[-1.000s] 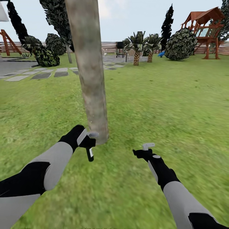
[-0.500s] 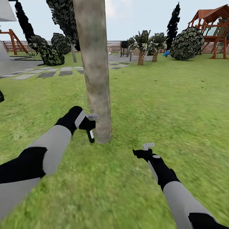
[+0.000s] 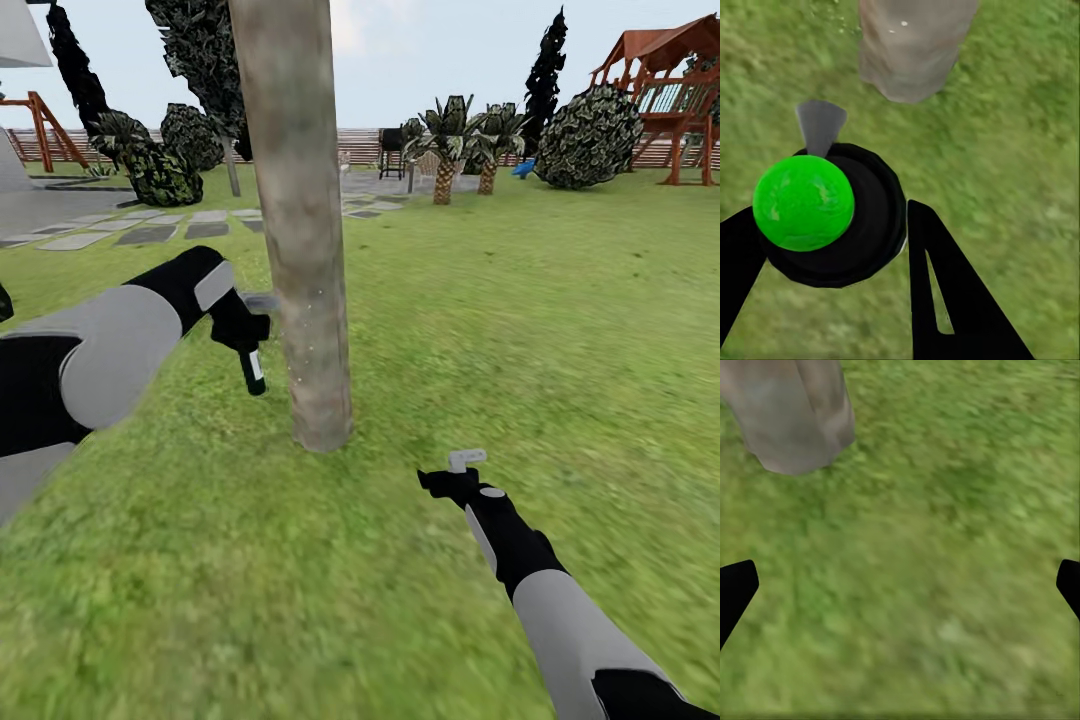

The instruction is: In the garden, pick up the pesticide atomizer on the floor and spray pesticide onto both trees until each tree trunk is fully covered.

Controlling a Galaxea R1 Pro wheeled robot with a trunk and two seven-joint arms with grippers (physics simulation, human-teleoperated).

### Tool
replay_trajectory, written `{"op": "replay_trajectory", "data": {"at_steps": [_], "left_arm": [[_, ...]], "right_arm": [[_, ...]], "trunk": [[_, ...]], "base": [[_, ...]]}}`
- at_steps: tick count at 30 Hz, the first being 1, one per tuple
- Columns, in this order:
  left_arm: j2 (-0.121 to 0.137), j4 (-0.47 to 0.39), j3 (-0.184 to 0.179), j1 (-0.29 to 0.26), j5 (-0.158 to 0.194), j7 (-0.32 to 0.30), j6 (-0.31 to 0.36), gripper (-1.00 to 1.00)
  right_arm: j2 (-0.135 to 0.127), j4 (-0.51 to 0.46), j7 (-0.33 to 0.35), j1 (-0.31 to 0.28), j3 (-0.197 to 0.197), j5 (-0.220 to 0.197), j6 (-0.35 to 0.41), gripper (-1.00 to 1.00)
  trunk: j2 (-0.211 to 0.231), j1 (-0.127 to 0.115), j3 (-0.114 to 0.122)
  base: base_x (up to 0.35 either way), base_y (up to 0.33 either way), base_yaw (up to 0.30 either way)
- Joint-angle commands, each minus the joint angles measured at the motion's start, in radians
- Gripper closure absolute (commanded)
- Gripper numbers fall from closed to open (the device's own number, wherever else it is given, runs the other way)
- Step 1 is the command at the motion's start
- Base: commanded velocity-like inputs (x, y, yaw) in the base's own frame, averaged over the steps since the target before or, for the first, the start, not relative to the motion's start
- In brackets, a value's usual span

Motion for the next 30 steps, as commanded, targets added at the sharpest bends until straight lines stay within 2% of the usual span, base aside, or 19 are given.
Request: {"op": "replay_trajectory", "data": {"at_steps": [1,6,8,11,15,18,21,22,26,30], "left_arm": [[0.007,0.000,0.006,-0.003,0.010,0.004,0.004,1.00],[0.003,0.000,0.006,0.016,0.005,0.004,0.003,1.00],[-0.005,-0.001,0.003,0.062,0.004,0.005,0.000,1.00],[-0.004,-0.008,-0.019,0.082,0.003,0.005,0.000,1.00],[0.002,-0.016,-0.030,0.063,0.001,0.005,0.001,1.00],[0.002,-0.017,-0.035,0.022,0.001,0.005,0.001,1.00],[-0.004,-0.017,-0.036,0.024,0.002,0.005,0.000,1.00],[-0.006,-0.017,-0.034,0.032,0.002,0.006,0.000,1.00],[-0.003,-0.020,-0.034,0.165,0.000,0.009,-0.007,1.00],[0.004,-0.022,-0.036,0.235,0.001,0.012,-0.011,1.00]], "right_arm": [[0.001,-0.002,0.008,0.000,-0.006,0.010,0.005,-1.00],[0.001,-0.002,0.008,0.000,-0.006,0.010,0.005,-1.00],[0.001,-0.002,0.008,0.000,-0.005,0.010,0.005,-1.00],[0.001,-0.001,0.009,0.000,-0.003,0.011,0.005,-1.00],[-0.001,0.001,0.011,0.000,-0.003,0.012,0.004,-1.00],[-0.002,0.001,0.011,0.000,-0.002,0.012,0.004,-1.00],[-0.002,0.001,0.011,0.000,-0.001,0.012,0.004,-1.00],[-0.002,0.001,0.011,0.000,-0.001,0.012,0.004,-1.00],[-0.001,0.001,0.011,0.000,-0.001,0.012,0.004,-1.00],[-0.001,0.002,0.011,0.000,-0.001,0.012,0.004,-1.00]], "trunk": [[0.000,0.000,-0.001],[0.000,0.000,-0.001],[0.000,0.000,-0.001],[0.000,0.000,-0.001],[0.000,0.000,-0.001],[0.000,0.000,-0.001],[0.000,0.000,-0.001],[0.000,0.000,-0.001],[0.000,0.000,-0.001],[0.000,0.000,-0.001]], "base": [[0.000,0.000,0.000],[0.000,0.000,0.000],[0.000,0.000,0.000],[0.000,0.000,0.000],[0.000,0.000,0.000],[0.000,0.000,0.000],[0.000,0.000,0.000],[0.000,0.000,0.000],[0.000,0.000,0.000],[0.000,0.000,0.000]]}}
